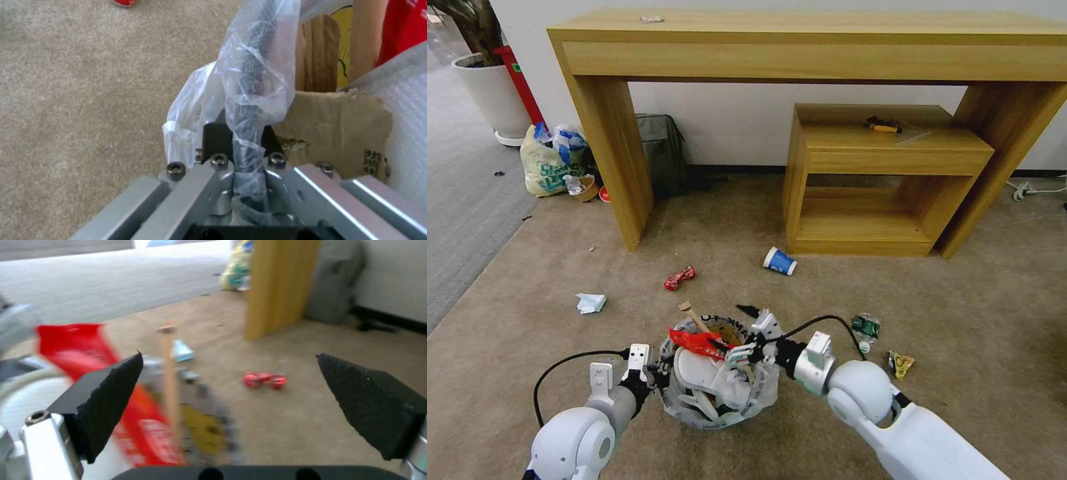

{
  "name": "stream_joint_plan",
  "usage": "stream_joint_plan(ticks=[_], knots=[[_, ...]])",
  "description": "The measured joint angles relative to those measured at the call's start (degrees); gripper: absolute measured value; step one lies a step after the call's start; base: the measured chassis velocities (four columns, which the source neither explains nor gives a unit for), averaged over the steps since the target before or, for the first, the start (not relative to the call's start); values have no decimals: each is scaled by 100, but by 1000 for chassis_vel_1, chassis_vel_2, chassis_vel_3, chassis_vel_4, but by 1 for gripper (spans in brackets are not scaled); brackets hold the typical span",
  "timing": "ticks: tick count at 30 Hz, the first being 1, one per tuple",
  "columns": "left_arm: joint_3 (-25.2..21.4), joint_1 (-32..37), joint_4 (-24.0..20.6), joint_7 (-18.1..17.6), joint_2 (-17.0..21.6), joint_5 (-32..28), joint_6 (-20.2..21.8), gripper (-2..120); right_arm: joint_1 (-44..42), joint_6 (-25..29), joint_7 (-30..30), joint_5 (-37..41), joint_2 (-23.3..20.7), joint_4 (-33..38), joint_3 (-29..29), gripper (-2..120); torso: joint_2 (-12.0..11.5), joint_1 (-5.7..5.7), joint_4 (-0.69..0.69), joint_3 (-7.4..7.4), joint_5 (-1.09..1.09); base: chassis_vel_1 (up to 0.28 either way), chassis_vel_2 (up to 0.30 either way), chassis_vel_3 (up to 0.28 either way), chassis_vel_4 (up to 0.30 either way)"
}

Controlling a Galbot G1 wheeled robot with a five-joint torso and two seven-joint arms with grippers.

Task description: Pick up the trash bin and place the garbage on the floor into it.

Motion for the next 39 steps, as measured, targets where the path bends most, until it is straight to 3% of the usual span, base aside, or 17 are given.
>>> stream_joint_plan(ticks=[7, 15, 23, 39], knots=[[-32, 8, -2, 4, -16, -15, -1, 0, -361, -20, 223, -66, 159, 0, 892, 100, 0, 0, 0, 0, 0, 0, 0, 0, 0], [-98, 55, -69, 43, -59, -9, -1, 0, -1257, 205, 177, -498, 627, -37, 2102, 100, 0, 0, -1, 0, 1, 0, 0, 0, 0], [-159, 131, -140, 82, -82, 16, -1, 0, -1520, 233, 56, -572, 766, -21, 2520, 100, 0, 0, -1, 0, 0, 0, 0, 0, 0], [-160, 226, -248, 89, -113, 72, -1, 0, -1742, 322, -49, -587, 916, -101, 2812, 100, 0, 0, -1, 0, 0, -38, -44, 48, 42]])
